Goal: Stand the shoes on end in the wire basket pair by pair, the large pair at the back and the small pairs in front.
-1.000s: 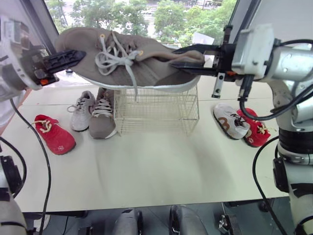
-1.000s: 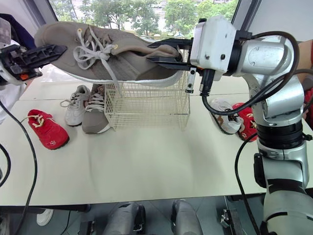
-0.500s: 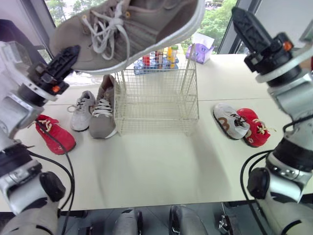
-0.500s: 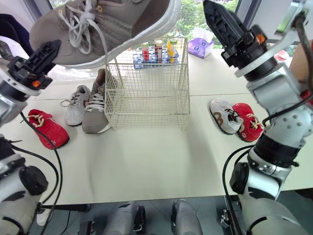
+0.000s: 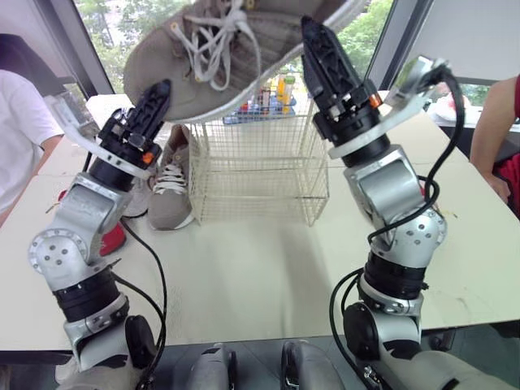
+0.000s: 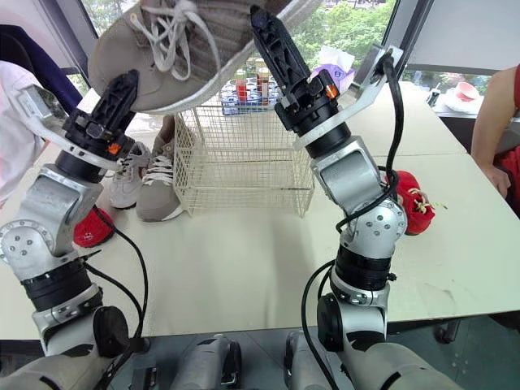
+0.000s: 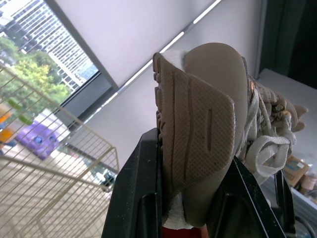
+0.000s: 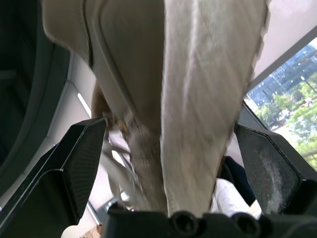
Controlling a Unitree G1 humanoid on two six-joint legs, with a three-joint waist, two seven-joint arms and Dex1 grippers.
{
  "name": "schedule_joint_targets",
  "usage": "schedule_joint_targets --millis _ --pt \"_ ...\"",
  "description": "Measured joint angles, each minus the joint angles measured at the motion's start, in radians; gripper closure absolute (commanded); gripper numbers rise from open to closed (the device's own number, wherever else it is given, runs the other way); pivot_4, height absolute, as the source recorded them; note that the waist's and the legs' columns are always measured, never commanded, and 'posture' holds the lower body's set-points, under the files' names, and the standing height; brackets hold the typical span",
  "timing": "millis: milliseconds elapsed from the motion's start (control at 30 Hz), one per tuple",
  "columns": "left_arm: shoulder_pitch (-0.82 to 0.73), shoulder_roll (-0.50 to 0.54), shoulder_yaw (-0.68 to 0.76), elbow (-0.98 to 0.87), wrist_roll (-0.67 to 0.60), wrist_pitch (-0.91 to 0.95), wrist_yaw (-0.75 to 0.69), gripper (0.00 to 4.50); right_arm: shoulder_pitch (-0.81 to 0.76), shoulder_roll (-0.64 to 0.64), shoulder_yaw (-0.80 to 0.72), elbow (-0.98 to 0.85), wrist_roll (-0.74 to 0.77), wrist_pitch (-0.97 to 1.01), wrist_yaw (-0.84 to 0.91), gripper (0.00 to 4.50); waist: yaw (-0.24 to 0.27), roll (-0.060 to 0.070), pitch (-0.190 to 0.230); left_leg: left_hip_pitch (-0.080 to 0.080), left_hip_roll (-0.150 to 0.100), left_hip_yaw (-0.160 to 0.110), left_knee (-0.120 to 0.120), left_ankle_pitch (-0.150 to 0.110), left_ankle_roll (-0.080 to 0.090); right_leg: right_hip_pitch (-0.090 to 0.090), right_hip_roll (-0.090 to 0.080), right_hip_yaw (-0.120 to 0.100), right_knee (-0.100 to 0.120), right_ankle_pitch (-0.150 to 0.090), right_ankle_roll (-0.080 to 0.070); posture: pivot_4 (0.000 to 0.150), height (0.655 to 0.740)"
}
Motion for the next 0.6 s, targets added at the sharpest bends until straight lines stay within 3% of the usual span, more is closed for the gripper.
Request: schedule_joint_targets --millis 600 --pt "0.137 0.122 -0.084 -0.004 0.002 -0.080 -0.116 4.06 -0.075 -0.033 0.028 0.079 -0.026 -0.058 0.033 0.06 -0.005 0.000 0.000 0.000 0.001 -0.001 0.000 0.000 0.000 0.000 0.001 -0.001 -0.001 0.000 0.000 0.150 0.7400"
